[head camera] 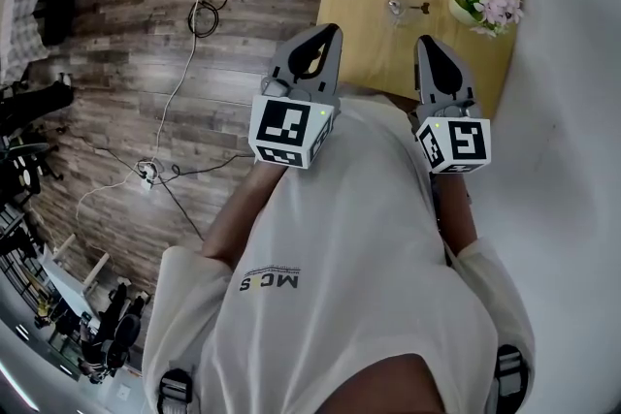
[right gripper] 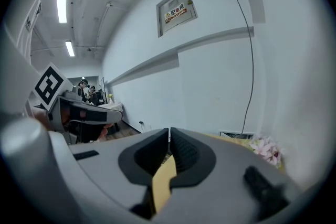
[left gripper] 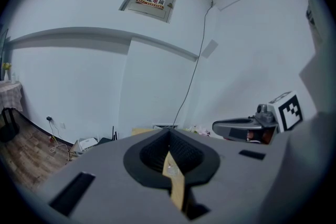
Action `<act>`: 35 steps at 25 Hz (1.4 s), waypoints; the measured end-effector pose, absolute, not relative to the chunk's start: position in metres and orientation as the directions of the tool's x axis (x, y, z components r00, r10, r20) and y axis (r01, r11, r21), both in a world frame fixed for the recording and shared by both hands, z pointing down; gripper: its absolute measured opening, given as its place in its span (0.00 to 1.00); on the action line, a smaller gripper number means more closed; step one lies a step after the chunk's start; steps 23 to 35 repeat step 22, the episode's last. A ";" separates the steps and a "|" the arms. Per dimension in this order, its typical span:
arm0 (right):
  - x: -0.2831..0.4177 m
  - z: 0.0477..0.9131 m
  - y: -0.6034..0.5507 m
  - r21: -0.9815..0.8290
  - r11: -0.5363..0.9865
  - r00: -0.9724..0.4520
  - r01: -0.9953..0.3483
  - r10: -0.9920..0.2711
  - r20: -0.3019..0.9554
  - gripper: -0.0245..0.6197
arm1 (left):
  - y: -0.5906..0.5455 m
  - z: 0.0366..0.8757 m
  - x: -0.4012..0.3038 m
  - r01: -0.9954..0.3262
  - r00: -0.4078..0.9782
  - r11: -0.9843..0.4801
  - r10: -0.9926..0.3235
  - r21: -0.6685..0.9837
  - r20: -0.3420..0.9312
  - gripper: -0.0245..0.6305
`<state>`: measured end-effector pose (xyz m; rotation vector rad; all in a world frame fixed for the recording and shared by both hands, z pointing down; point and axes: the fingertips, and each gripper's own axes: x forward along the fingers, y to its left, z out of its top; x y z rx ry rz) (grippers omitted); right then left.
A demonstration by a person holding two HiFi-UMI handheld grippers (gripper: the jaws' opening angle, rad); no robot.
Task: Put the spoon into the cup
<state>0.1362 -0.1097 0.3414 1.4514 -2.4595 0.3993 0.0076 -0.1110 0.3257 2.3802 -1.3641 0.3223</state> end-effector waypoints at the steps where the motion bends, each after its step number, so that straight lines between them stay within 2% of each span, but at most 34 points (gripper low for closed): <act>1: 0.136 0.341 -0.110 -0.115 0.465 -0.474 -0.878 -0.808 0.351 0.09 | -0.112 0.325 0.008 -0.863 0.505 -0.460 -0.778 0.209 0.374 0.05; 11: 0.123 0.334 -0.104 -0.149 0.531 -0.547 -0.834 -0.761 0.349 0.09 | -0.110 0.321 0.014 -0.847 0.531 -0.491 -0.763 0.205 0.368 0.05; 35: 0.133 0.338 -0.100 -0.163 0.492 -0.516 -0.855 -0.776 0.362 0.09 | -0.117 0.323 0.017 -0.837 0.546 -0.503 -0.754 0.215 0.366 0.05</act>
